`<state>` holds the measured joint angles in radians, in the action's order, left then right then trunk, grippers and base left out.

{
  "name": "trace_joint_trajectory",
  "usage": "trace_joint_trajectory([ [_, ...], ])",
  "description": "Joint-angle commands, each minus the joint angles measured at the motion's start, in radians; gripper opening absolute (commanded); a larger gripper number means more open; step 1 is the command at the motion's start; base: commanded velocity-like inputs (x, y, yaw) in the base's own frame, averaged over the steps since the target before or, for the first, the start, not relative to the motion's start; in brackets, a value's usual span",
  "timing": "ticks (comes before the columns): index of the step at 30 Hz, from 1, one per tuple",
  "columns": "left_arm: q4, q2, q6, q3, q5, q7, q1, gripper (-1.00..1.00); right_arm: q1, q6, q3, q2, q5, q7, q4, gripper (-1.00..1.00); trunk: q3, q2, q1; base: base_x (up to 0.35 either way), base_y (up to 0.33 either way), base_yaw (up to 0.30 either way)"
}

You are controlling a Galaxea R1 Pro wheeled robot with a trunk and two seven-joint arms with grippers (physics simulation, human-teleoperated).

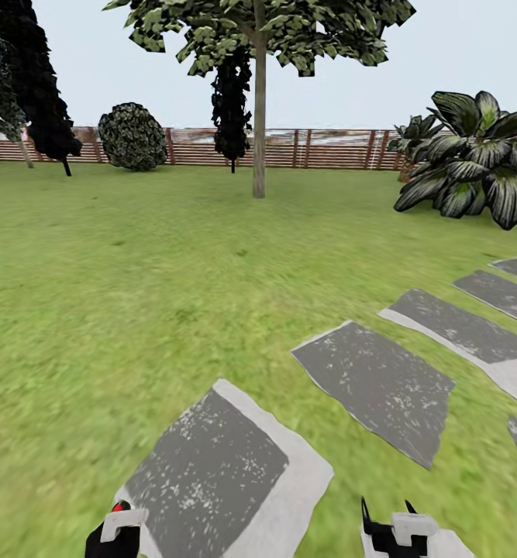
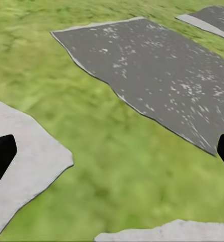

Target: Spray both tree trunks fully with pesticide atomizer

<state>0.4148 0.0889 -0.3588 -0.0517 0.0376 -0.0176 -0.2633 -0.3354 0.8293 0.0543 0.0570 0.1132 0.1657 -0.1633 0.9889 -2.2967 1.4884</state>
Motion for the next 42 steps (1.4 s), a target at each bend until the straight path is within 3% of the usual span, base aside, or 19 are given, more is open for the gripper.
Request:
trace_joint_trajectory([
  [1, -0.001, 0.000, -0.003, 0.001, 0.004, -0.001, -0.001, -1.00, -0.001, 0.002, 0.005, 0.000, 0.011, 0.005, 0.001, 1.00, 0.001, 0.000, 0.000, 0.339, 0.000, 0.000],
  [42, -0.001, 0.000, -0.003, 0.001, 0.003, -0.001, -0.001, -1.00, -0.001, 0.002, 0.005, 0.000, 0.011, 0.005, 0.001, 1.00, 0.001, 0.000, 0.000, 0.339, 0.000, 0.000],
])
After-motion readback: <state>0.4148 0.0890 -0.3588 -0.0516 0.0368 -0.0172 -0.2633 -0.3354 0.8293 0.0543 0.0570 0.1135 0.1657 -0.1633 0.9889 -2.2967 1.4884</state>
